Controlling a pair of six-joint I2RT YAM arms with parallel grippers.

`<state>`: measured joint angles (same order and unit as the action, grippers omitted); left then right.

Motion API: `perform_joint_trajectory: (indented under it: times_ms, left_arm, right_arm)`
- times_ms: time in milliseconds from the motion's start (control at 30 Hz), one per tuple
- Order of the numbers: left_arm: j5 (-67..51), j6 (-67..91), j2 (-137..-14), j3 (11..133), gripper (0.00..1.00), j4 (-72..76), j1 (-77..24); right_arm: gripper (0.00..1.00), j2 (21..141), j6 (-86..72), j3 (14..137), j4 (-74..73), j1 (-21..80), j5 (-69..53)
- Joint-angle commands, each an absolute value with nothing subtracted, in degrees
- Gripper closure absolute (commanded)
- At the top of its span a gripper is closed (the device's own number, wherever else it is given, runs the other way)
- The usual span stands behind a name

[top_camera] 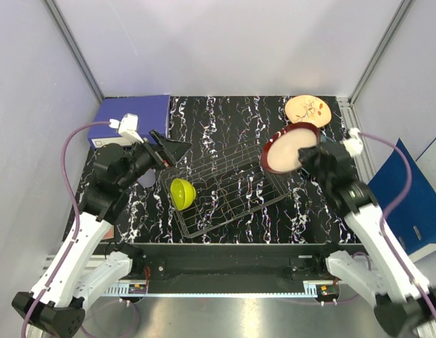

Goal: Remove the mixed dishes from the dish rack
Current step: Place the plate at the center of the board.

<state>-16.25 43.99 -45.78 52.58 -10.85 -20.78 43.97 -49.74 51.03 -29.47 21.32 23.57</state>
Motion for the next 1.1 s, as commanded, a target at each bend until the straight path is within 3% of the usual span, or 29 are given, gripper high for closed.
perform_joint_trajectory:
  times_ms: [0, 333, 633, 767, 1067]
  left_arm:
    - [-18.8, 43.1, -43.1, 51.2, 0.01, -10.0, -20.7]
    - [-15.7, 38.8, -41.0, 49.7, 0.01, -14.2, -20.7]
    - [-16.3, 38.6, -42.7, 46.3, 0.01, -12.7, -20.7]
    - [-16.4, 38.1, -43.8, 45.3, 0.01, -12.6, -20.7]
    - [-16.7, 37.6, -46.1, 44.0, 0.01, -12.3, -20.7]
  right_arm:
    - [1.00, 58.4, -52.0, 60.9, -9.9, 13.7, 12.6]
    - [1.00, 87.9, -59.8, 77.2, 12.0, 4.1, -8.1]
    - [1.00, 112.3, -64.8, 90.4, 20.2, 3.8, -25.8]
    - [1.00, 122.1, -64.7, 98.8, 19.0, 4.2, -31.4]
    - [1.00, 132.5, -60.6, 110.1, 11.4, 4.8, -31.6]
